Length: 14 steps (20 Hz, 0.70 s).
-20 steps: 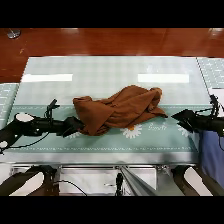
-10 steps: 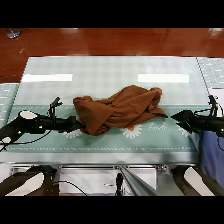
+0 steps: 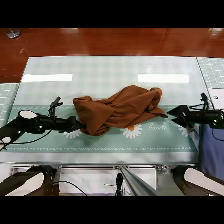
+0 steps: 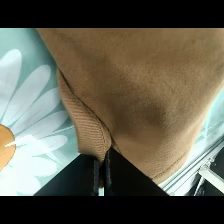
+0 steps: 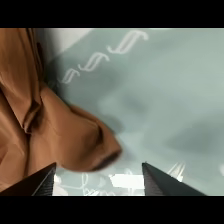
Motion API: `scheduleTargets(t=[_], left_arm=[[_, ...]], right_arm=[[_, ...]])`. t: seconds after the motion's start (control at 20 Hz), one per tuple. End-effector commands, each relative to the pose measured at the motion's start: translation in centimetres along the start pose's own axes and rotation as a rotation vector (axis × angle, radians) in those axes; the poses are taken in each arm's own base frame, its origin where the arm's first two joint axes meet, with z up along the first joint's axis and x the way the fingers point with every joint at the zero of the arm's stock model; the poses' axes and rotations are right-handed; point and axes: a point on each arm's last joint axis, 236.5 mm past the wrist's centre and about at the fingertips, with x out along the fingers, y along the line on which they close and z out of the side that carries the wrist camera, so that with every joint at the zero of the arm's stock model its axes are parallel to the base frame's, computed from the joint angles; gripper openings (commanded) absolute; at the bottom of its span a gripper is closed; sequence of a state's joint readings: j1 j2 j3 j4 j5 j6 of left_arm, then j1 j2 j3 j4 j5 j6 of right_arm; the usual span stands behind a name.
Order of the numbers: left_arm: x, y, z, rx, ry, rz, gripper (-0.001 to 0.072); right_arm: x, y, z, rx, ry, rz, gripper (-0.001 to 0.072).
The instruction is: Fold the shirts.
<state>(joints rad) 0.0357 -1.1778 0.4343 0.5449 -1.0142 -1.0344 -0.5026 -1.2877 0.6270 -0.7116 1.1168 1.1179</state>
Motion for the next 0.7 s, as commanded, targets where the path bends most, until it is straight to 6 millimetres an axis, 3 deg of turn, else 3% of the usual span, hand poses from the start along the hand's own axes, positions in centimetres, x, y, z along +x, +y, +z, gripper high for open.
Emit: scheduleTargets(t=[0.0, 0.15, 0.2, 0.3, 0.35, 0.4, 0.5, 0.55, 0.65], left_arm=[[0.0, -0.3, -0.5, 0.002, 0.022, -0.013, 0.0021], [0.0, -0.5, -0.7, 0.002, 0.032, -0.019, 0.0022], [0.0, -0.5, -0.7, 0.002, 0.032, -0.019, 0.0021], [0.0, -0.5, -0.7, 0.002, 0.032, -0.019, 0.0022], [0.0, -0.5, -0.7, 0.003, 0.032, -0.019, 0.0021], [0.0, -0.5, -0.8, 0.003, 0.034, -0.021, 0.0022], [-0.7, -1.5, -0.3, 0.02, 0.041, -0.046, 0.0022], [-1.6, -3.0, 0.6, 0.045, 0.032, -0.079, 0.0021], [-5.5, -8.4, 5.2, 0.136, -0.099, -0.205, 0.0021]], right_arm=[[3.4, 2.2, 0.7, -0.05, 0.056, -0.002, 0.0618], [5.2, 4.9, 1.1, -0.135, 0.088, -0.012, 0.061], [5.5, 5.3, 1.4, -0.145, 0.081, -0.027, 0.0541], [5.9, 5.3, 1.3, -0.178, 0.086, -0.075, 0.0338], [5.9, 5.4, 0.8, -0.19, 0.111, -0.08, 0.0116], [5.7, 5.8, 0.3, -0.201, 0.139, -0.068, 0.0031], [4.5, 7.7, -0.2, -0.244, 0.173, -0.034, 0.003], [3.1, 9.7, 0.7, -0.291, 0.147, -0.014, 0.003], [-1.5, 15.8, 4.2, -0.396, -0.014, 0.031, 0.003]])
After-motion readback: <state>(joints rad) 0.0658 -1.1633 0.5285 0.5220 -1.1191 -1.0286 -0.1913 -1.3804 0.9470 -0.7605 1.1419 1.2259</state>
